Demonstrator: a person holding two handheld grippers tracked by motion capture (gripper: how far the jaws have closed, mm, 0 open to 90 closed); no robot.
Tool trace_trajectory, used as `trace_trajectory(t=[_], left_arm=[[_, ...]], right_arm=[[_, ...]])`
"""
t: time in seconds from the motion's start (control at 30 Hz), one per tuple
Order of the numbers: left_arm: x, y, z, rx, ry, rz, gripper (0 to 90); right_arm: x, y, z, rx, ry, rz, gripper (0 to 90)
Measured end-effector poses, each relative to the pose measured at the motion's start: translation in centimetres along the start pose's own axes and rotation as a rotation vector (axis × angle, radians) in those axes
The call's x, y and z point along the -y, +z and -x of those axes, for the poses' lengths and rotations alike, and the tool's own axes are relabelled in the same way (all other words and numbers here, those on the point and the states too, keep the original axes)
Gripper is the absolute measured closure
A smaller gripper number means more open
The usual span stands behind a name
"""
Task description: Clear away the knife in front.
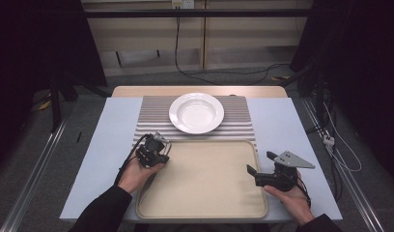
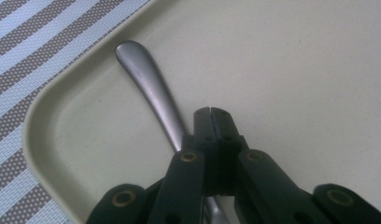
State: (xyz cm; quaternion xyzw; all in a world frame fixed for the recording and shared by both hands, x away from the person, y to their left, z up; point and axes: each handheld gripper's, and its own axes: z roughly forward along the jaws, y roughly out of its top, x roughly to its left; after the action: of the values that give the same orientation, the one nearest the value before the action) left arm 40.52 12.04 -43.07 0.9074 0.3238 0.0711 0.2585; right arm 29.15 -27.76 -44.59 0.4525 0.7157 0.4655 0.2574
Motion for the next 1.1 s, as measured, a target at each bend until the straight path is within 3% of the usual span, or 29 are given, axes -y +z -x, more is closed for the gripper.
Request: trace_trajectory(t=[1.1], left_arm=[[2.0, -1.2, -0.9, -0.067, -0.028, -0.009, 90.0]], right_arm=[[0.0, 0.1, 0.0, -0.001, -0.004, -0.004, 8.7]])
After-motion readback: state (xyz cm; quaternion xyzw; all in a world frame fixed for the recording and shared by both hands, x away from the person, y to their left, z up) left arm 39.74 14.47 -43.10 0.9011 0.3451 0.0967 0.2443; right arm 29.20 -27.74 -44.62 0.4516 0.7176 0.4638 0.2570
